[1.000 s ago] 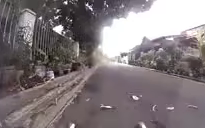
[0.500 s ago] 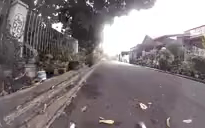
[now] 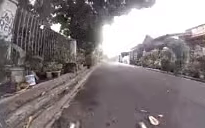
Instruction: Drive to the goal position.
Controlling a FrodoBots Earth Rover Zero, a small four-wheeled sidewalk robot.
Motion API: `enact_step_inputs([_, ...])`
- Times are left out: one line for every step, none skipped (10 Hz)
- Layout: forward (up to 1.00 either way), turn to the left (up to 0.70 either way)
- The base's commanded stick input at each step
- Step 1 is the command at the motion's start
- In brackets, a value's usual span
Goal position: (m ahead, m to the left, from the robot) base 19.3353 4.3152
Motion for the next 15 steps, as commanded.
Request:
enact_step_inputs([0.70,0.00])
enact_step_inputs([0.70,0.00])
enact_step_inputs([0.70,0.00])
enact_step_inputs([0.70,0.00])
enact_step_inputs([0.70,0.00])
enact_step_inputs([0.70,-0.01])
enact_step_inputs([0.70,-0.07])
enact_step_inputs([0.70,-0.14])
enact_step_inputs([0.70,-0.14])
enact_step_inputs([0.70,-0.14])
enact_step_inputs([0.70,-0.14])
enact_step_inputs([0.70,-0.14])
enact_step_inputs([0.70,-0.14])
enact_step_inputs([0.70,-0.14])
enact_step_inputs([0.70,-0.14])
